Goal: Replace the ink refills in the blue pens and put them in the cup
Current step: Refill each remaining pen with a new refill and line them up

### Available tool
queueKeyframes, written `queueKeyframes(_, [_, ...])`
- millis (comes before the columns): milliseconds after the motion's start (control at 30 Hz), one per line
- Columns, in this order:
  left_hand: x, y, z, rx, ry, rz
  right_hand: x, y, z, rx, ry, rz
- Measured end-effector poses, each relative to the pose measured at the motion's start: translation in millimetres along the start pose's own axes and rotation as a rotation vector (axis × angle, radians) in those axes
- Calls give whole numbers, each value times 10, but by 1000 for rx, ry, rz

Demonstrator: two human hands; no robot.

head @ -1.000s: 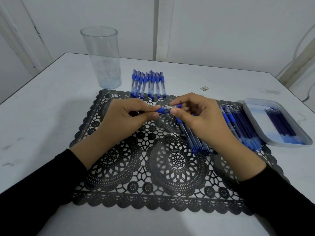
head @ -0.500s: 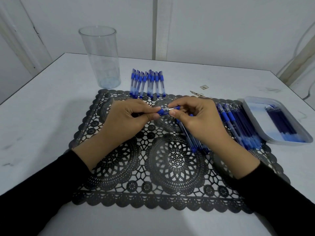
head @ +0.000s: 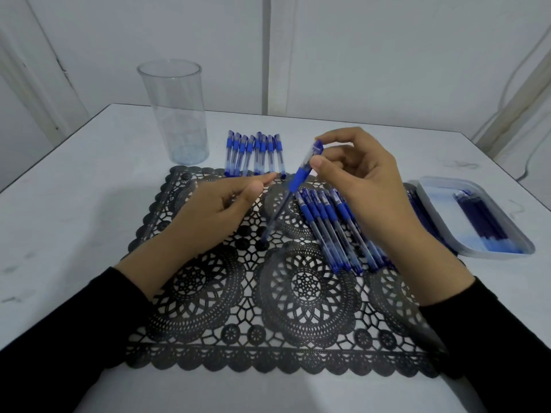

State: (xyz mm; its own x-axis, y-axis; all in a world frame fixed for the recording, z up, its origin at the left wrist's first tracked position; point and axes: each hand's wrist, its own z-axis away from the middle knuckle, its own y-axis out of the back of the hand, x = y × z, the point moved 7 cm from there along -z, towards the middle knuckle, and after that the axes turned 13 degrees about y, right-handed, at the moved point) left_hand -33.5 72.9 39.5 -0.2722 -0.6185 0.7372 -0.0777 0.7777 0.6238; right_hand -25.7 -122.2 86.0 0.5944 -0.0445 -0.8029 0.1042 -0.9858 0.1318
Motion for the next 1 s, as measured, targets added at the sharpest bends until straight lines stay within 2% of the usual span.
queueKeyframes(133, [-346, -62, -73, -3, 93, -471, 4, 26, -57, -70, -35, 55])
queueKeyframes(233, [-490, -112, -92, -36, 202, -612, 94, -47, -79, -222, -109, 144])
queueKeyframes(400, [-526, -135, -84, -68, 275, -631, 302, -177, -143, -395, -158, 375])
queueKeyframes(600, [-539, -150, -83, -91, 305, -627, 581, -265, -159, -525, -209, 503])
queueKeyframes(800, [-552, -167, -80, -108, 305, -635, 696, -302, -167, -609, -167, 624])
queueKeyframes(1000, [-503, -152, -104, -103, 299, -679, 701, -326, -136, -621, -87, 746])
